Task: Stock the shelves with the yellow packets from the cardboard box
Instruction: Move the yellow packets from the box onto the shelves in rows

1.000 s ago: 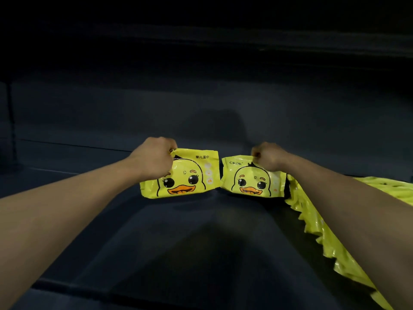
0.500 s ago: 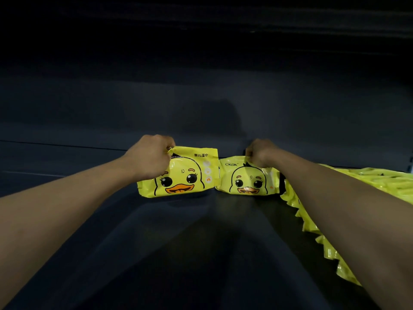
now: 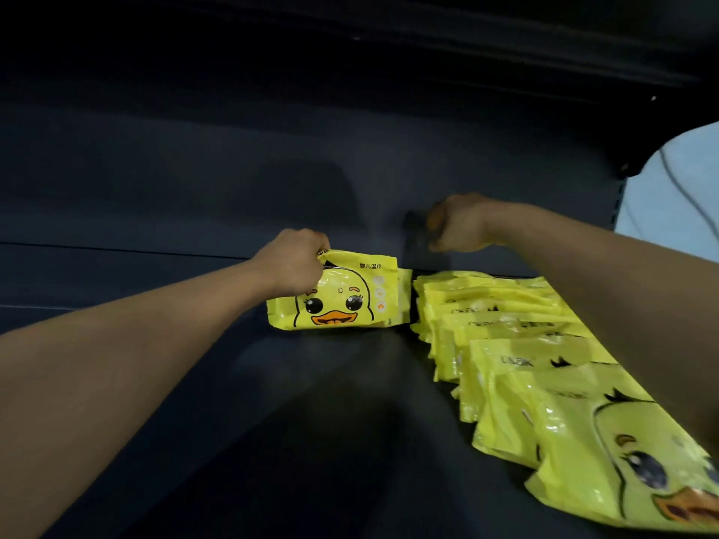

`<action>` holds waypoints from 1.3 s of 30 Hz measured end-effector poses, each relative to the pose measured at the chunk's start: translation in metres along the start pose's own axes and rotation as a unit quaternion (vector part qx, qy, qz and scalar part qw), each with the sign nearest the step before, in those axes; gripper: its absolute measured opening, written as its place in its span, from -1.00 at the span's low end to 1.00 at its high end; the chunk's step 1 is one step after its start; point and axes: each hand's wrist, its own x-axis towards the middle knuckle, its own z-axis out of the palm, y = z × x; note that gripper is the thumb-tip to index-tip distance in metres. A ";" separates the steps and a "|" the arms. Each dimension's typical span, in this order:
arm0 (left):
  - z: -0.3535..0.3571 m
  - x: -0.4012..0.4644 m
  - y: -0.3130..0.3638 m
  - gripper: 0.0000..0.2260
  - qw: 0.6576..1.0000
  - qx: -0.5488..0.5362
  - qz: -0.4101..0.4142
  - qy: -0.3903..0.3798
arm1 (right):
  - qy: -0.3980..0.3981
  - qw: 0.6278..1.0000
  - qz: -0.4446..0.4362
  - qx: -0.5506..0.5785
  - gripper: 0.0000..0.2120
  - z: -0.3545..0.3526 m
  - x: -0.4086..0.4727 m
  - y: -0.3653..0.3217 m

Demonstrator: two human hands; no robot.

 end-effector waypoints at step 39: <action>-0.110 -0.194 -0.014 -0.70 0.990 0.131 0.010 -0.043 | 0.000 0.991 -0.029 0.128 -0.50 -0.034 -0.202 -0.155</action>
